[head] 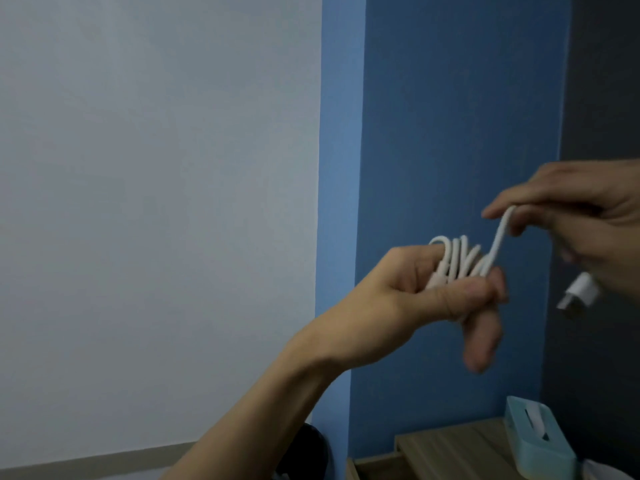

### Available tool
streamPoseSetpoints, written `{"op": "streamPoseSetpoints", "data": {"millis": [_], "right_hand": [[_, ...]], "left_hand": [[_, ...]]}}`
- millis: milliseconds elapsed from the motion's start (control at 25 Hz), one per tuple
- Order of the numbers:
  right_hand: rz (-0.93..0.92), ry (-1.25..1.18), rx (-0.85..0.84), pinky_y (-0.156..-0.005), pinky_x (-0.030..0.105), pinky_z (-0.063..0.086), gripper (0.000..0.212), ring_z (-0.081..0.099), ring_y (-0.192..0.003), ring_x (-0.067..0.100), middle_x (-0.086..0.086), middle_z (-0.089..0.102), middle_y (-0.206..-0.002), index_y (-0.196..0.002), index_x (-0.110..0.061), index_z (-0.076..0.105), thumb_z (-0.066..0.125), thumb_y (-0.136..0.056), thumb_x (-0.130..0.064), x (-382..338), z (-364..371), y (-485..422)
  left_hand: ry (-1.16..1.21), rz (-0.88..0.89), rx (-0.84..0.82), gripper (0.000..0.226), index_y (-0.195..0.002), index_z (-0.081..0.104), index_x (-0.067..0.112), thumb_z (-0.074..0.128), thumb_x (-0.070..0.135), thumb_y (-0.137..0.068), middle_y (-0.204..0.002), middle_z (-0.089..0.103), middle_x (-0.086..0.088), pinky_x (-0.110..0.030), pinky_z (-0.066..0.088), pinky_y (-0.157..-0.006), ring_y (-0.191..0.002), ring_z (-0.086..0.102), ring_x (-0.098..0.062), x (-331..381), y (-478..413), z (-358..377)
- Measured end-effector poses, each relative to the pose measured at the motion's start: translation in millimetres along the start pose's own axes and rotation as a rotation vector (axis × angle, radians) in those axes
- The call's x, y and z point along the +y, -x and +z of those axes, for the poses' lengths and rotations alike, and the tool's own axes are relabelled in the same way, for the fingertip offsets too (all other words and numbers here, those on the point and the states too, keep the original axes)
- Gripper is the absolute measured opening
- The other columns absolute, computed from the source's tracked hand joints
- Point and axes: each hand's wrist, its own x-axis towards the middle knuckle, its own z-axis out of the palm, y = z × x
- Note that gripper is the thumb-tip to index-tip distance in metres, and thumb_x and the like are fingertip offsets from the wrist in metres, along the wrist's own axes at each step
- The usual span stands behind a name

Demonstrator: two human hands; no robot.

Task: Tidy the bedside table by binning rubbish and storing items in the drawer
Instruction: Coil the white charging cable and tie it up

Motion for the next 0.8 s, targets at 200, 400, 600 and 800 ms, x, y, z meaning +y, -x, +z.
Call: {"op": "streamPoseSetpoints", "data": {"millis": [200,400,600,800], "right_hand": [[0.364,-0.35,0.024,-0.031,0.011,0.037,0.044,0.05,-0.03,0.003,-0.001,0.061,-0.04,-0.044,-0.018,0.068,0.058,-0.086,-0.009,7.6,57.8,16.3],[0.384,-0.526,-0.192,-0.034,0.012,0.036,0.033,0.046,-0.031,0.011,0.009,0.066,-0.057,-0.093,-0.036,0.063,0.054,-0.088,-0.005,-4.8,72.2,51.3],[0.225,-0.299,0.022,-0.036,0.01,0.038,0.02,0.045,-0.025,0.008,-0.003,0.067,-0.058,-0.09,-0.052,0.044,0.059,-0.077,-0.051,-12.0,70.1,76.3],[0.181,0.02,-0.032,-0.045,0.016,0.047,0.025,0.059,-0.047,-0.002,-0.016,0.066,-0.067,-0.085,-0.042,0.064,0.066,-0.065,-0.058,-34.8,40.9,72.8]], "left_hand": [[0.221,0.1,0.097,0.025,-0.095,0.056,0.012,0.036,-0.002,-0.093,-0.084,0.067,-0.01,-0.033,0.045,-0.075,-0.084,0.059,-0.029,-5.9,-11.2,1.5],[0.184,0.143,0.258,0.017,-0.104,0.046,0.007,0.031,0.003,-0.098,-0.12,0.055,-0.027,-0.025,0.046,-0.097,-0.1,0.065,-0.013,-7.1,-8.9,-12.2],[0.226,0.175,0.346,0.021,-0.101,0.05,0.009,0.031,0.004,-0.097,-0.067,0.066,0.005,-0.026,0.048,-0.094,-0.064,0.062,-0.008,-11.9,-8.9,-14.6],[0.217,0.136,0.388,0.022,-0.103,0.052,0.006,0.031,0.006,-0.097,-0.056,0.05,0.007,-0.023,0.052,-0.087,-0.051,0.047,-0.005,-15.4,-9.8,-11.4]]}}
